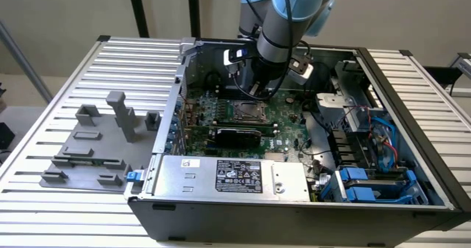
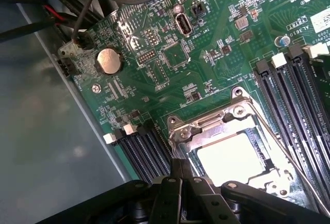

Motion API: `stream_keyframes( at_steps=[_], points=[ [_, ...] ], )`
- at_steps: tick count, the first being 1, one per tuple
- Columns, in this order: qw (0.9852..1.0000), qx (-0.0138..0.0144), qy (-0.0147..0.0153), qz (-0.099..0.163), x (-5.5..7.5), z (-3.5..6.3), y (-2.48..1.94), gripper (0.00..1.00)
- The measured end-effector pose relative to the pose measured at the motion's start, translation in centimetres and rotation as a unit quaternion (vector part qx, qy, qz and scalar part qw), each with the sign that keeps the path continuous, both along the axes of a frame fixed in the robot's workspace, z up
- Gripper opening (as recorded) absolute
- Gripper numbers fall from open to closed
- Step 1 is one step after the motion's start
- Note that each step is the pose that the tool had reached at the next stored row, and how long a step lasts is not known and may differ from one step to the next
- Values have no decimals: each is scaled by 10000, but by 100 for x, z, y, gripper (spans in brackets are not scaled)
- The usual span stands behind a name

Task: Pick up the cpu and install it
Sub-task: 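Install the first cpu locking lever, then install the second cpu locking lever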

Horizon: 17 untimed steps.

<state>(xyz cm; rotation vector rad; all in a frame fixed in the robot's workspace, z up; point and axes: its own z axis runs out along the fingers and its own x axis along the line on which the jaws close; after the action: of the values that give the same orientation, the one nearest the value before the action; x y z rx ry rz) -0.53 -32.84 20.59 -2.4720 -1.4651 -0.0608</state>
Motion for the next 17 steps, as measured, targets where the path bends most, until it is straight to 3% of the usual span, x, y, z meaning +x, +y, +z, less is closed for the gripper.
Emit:
stream_keyframes(
  at_steps=[14,17],
  points=[
    [10000,-1,2,1,1,5,-4,11],
    [10000,0,26,1,4,57,-69,11]
  ],
)
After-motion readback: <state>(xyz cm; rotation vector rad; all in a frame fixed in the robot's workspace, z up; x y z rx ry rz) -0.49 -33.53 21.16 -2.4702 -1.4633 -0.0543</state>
